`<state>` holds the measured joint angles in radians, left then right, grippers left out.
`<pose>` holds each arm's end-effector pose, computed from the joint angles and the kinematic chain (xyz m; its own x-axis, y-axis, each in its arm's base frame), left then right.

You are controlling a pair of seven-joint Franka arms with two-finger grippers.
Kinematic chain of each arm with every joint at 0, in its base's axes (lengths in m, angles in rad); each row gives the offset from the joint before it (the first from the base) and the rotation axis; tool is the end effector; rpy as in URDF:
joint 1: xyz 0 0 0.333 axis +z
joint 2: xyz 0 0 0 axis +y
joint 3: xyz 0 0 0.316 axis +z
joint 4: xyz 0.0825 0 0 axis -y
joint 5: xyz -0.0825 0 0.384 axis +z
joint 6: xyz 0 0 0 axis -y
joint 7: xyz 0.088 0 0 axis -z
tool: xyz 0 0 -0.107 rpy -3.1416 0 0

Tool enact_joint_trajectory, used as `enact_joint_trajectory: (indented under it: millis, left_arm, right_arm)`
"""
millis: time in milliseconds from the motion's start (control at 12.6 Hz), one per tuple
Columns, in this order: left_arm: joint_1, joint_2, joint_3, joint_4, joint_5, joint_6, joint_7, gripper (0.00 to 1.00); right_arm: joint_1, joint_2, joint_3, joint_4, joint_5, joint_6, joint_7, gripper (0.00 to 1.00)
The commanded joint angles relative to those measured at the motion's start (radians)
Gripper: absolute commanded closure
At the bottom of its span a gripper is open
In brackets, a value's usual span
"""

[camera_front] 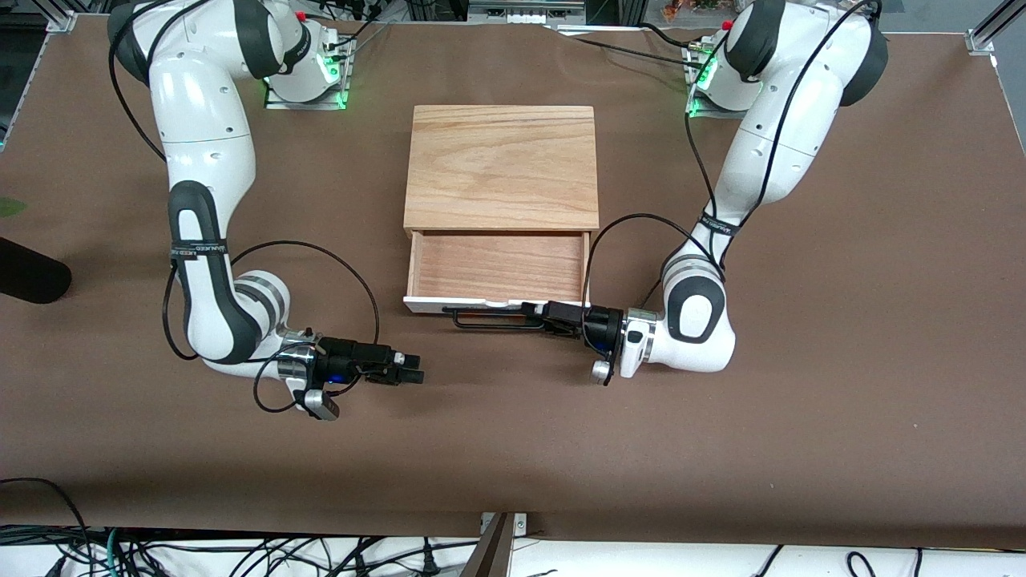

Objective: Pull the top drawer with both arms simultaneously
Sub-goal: 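Pull the drawer handle outward with both grippers together, then open both grippers and draw them back from the handle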

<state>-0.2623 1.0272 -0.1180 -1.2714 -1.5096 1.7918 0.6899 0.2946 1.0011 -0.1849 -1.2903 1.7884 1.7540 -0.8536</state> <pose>0.6629 -0.3301 0.1671 0.9805 -0.1942 -0.0285 0.0102 -0.0947 0.9955 0.7206 0.2072 0.1812 0.9852 -0.0698 0.1565 0.1474 -0.1197 -0.9818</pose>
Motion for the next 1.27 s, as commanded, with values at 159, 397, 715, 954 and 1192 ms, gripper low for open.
enact_joint_trajectory:
  millis: [159, 397, 715, 954, 1192]
  left_arm:
    - [-0.008, -0.022, 0.073, 0.013, 0.071, -0.021, 0.016, 0.00]
    - [-0.002, -0.120, 0.101, 0.015, 0.182, -0.034, -0.054, 0.00]
    - [0.043, -0.202, 0.109, 0.056, 0.360, -0.118, -0.196, 0.00]
    - [0.069, -0.271, 0.109, 0.084, 0.555, -0.152, -0.198, 0.00]
    - [0.090, -0.360, 0.109, 0.069, 0.801, -0.210, -0.196, 0.00]
  right_arm:
    - [0.014, -0.024, -0.136, 0.106, -0.182, -0.004, 0.212, 0.00]
    - [0.020, -0.041, -0.173, 0.153, -0.279, -0.002, 0.426, 0.00]
    - [0.023, -0.068, -0.197, 0.213, -0.490, -0.004, 0.741, 0.00]
    - [0.020, -0.152, -0.189, 0.209, -0.740, -0.039, 0.817, 0.00]
    - [0.009, -0.221, -0.220, 0.209, -0.990, -0.134, 0.818, 0.00]
